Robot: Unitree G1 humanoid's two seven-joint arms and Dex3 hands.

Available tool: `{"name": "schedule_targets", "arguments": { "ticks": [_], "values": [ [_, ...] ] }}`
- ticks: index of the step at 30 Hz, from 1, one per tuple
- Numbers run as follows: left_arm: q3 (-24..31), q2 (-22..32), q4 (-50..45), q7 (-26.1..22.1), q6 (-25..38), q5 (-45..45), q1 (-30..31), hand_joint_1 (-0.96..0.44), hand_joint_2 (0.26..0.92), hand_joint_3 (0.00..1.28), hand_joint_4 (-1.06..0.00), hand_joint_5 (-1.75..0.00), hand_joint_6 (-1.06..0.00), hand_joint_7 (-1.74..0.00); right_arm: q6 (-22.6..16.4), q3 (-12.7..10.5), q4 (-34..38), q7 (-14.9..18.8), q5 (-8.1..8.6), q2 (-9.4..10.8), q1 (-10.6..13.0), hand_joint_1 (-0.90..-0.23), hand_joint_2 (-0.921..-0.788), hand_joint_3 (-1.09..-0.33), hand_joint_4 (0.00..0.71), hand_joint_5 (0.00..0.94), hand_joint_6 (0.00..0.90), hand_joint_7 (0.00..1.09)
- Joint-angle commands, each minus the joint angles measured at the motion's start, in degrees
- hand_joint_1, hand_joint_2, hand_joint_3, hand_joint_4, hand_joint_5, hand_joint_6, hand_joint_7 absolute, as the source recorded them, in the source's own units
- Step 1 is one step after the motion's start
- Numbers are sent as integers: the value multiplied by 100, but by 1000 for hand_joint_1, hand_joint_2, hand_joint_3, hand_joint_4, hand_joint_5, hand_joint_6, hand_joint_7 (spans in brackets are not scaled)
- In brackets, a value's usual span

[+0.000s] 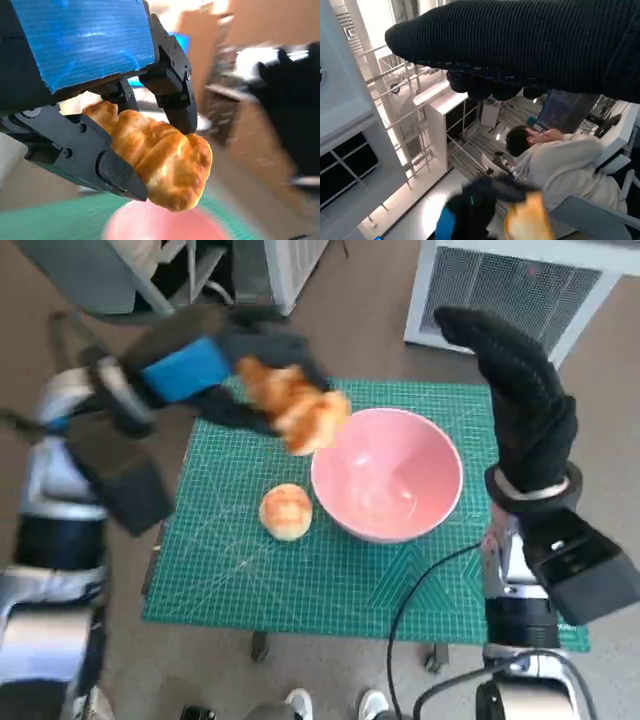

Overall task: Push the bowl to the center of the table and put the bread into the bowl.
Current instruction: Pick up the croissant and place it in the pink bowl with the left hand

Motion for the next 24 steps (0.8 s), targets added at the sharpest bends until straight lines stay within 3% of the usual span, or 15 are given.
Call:
{"name": "schedule_targets", "arguments": {
  "ticks": [1, 10, 24],
  "values": [
    [-293, -453, 925, 171, -396, 363, -521, 3, 877, 22, -764, -1041, -846, -973, 64, -44, -87, -96, -49, -68, 185, -605, -921, -697, 314, 1, 52, 630],
    [-806, -1037, 2144, 596, -448, 1180, -1208, 1, 919, 50, -649, -1150, -711, -1132, 115, -71, -291, -214, -135, -137, 302, -593, -921, -700, 314, 1, 52, 631],
    [-1470, -1655, 3266, 1385, -250, 2151, -1533, 1, 921, 96, -582, -1175, -671, -1216, 177, -103, -529, -390, -225, -211, 431, -596, -921, -707, 320, 3, 52, 630]
  ]
}}
